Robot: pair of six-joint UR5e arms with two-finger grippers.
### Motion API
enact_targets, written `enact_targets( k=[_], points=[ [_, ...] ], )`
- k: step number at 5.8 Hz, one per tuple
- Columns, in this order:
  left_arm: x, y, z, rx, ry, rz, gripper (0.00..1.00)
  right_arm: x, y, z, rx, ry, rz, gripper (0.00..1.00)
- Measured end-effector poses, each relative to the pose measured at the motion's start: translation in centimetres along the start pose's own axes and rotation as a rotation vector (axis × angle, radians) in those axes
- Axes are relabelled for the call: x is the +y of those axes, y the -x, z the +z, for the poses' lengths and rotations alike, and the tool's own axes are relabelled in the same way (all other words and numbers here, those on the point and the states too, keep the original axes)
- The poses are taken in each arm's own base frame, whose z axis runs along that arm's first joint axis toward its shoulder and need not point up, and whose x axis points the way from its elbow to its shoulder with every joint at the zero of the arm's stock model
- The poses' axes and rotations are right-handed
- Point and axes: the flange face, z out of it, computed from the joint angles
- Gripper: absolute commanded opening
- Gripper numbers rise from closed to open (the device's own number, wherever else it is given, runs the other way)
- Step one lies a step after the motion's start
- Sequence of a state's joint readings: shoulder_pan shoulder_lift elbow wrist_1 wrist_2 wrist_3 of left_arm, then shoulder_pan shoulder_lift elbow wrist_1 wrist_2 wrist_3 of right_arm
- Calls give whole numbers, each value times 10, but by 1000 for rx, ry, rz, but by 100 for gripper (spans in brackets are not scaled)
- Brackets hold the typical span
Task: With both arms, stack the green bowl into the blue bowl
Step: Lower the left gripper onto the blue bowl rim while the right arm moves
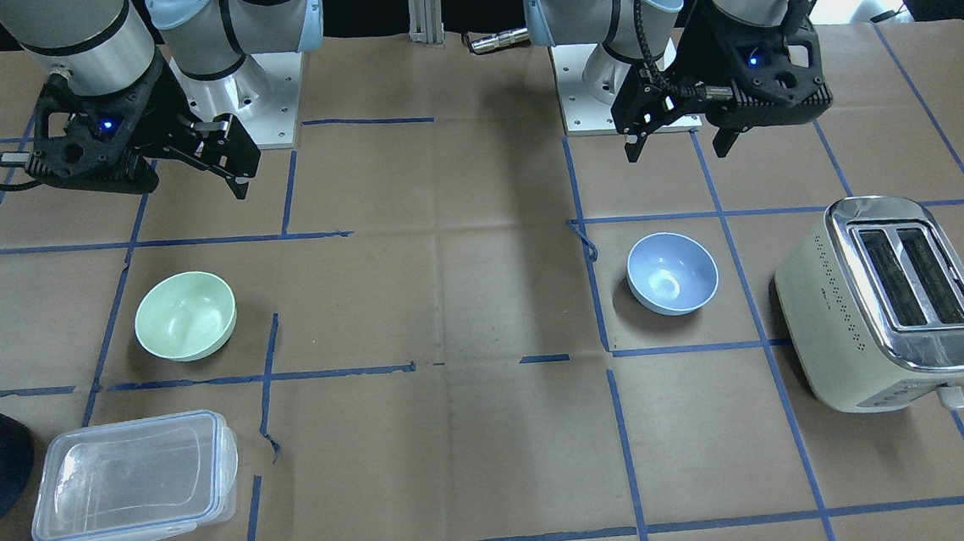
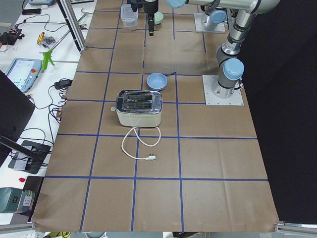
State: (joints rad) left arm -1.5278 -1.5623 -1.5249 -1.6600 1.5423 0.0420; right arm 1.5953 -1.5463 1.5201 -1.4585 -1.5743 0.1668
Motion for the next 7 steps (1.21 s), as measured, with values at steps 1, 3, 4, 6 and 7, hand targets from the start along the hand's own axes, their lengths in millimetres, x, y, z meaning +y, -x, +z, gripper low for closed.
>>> enact_targets(
  k=[1,3,4,6,7],
  points=[
    [0,16,29,3,48,17,97,0,0,0,1,3,-1,100],
    [-5,49,138,7,76,23,97,0,-8,-1,5,5,-3,100],
    [-4,54,198,5,64,26,94,-2,-22,-2,19,2,-13,100],
    [3,53,275,16,139,26,62,-7,-85,10,29,25,-65,100],
    [3,52,291,22,166,25,24,-5,-124,26,21,27,-92,100]
  ],
)
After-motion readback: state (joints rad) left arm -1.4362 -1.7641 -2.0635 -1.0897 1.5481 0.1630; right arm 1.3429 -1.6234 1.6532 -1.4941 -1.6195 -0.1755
